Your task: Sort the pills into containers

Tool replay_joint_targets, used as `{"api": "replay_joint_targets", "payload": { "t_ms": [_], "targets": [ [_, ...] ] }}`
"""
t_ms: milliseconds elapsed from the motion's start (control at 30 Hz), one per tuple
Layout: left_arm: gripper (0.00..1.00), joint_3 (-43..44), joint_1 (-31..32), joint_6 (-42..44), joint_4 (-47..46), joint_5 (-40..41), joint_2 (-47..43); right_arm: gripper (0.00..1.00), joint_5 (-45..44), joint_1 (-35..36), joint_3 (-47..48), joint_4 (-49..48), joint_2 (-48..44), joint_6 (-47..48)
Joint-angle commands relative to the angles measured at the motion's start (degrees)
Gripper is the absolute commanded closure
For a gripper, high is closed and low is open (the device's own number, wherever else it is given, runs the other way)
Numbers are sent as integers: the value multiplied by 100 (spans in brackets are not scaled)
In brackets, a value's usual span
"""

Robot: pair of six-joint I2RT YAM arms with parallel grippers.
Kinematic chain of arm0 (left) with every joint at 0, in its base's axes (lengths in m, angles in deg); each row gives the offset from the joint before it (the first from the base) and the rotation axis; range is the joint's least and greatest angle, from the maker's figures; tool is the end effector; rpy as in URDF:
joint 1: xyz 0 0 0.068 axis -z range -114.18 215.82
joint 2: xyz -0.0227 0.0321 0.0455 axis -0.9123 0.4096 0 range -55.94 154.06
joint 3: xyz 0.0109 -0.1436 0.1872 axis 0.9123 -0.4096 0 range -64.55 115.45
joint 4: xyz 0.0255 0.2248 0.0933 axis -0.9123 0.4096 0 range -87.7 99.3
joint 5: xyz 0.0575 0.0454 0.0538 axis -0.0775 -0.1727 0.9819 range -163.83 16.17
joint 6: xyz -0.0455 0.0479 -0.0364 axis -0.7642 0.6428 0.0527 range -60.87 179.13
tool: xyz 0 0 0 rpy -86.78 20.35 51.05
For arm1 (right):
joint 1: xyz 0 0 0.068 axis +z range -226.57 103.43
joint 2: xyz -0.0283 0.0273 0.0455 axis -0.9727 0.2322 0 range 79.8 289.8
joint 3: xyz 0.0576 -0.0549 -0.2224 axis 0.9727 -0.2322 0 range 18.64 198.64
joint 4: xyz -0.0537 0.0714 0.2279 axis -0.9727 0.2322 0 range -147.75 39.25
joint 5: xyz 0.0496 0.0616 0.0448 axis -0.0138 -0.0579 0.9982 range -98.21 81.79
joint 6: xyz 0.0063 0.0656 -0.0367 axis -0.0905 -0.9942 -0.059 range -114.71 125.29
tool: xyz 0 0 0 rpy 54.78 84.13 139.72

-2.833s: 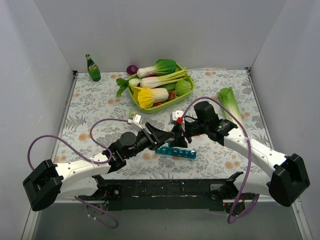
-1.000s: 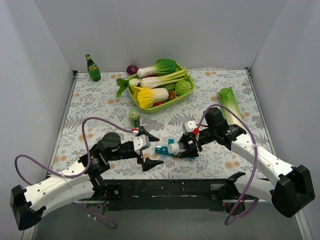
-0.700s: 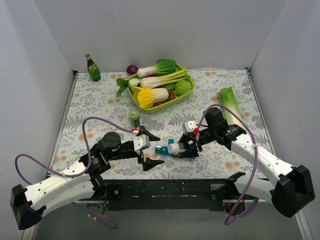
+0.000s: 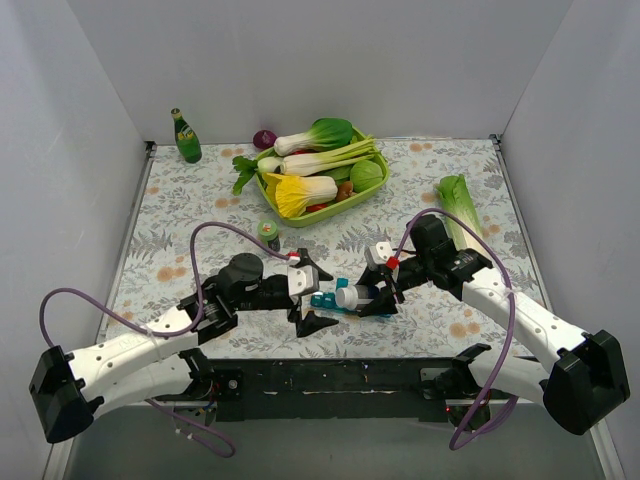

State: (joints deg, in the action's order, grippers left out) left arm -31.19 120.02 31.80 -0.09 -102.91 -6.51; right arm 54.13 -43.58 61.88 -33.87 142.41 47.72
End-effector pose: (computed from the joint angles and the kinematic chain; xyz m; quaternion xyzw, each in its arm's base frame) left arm 0.1117 -0.2077 0.2493 0.3277 0.7043 -0.5400 0.3241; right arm 0.1585 0.1701 0.2245 -0.6429 0.4957 0.4456 0.3775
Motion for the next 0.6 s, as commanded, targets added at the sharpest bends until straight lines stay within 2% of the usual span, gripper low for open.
{"api": "replay_joint_targets", "payload": {
  "t_ms": [0, 167, 333, 400, 467, 500, 533, 567],
  "targets": [
    [2, 363, 3, 228, -279, -10, 242, 88, 234, -30, -27, -24, -73, 89],
    [7, 495, 3, 132, -516, 34, 576, 88, 234, -30, -35, -41, -65, 89],
    [25, 662, 3, -96, -438, -168, 849, 88, 225, -38, -62, -67, -65, 72],
    [40, 741, 3, -184, -307, -282, 1006, 89, 225, -38, -53, -68, -65, 46],
    [62, 812, 3, -490, -218, -291, 1103, 89, 208, -30, -62, -76, -82, 37],
    [86, 882, 3, -649, -139, -256, 1174, 89, 155, -38, -62, -85, -82, 11],
    [95, 934, -5, -807, -95, -221, 1209, 89, 120, -47, -70, -120, -91, -7],
    [100, 970, 3, -1357, -51, -169, 1227, 89, 68, -47, -88, -146, -108, -33]
  ]
}}
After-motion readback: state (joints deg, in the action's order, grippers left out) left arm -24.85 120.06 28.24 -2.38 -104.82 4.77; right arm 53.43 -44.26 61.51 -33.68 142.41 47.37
